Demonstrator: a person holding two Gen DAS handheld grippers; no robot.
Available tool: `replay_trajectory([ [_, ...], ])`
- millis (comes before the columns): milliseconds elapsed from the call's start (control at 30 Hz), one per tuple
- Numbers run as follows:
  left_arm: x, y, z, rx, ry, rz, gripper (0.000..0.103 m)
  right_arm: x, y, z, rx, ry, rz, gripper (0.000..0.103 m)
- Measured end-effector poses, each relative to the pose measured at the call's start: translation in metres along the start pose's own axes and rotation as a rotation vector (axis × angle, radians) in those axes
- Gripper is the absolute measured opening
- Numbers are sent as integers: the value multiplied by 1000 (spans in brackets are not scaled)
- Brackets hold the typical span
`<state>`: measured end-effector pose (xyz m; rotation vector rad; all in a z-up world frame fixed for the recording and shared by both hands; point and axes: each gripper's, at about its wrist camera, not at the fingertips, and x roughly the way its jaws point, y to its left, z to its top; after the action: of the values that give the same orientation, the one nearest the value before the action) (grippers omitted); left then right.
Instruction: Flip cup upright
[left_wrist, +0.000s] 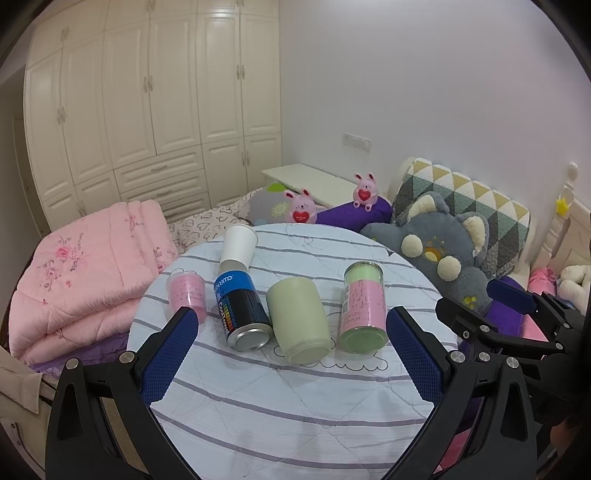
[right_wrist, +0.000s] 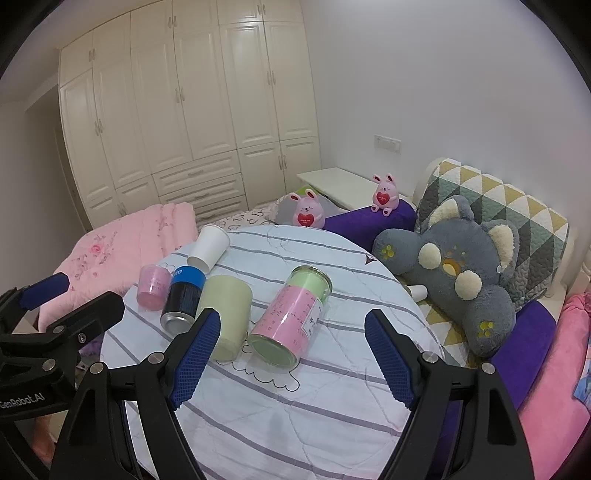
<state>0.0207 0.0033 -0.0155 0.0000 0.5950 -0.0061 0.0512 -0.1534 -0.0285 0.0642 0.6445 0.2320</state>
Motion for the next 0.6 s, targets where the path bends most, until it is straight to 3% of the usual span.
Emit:
replay_trajectory([
  [600,1,3,-5,1,5,5,103,3,-3,2,0,5,5,82],
])
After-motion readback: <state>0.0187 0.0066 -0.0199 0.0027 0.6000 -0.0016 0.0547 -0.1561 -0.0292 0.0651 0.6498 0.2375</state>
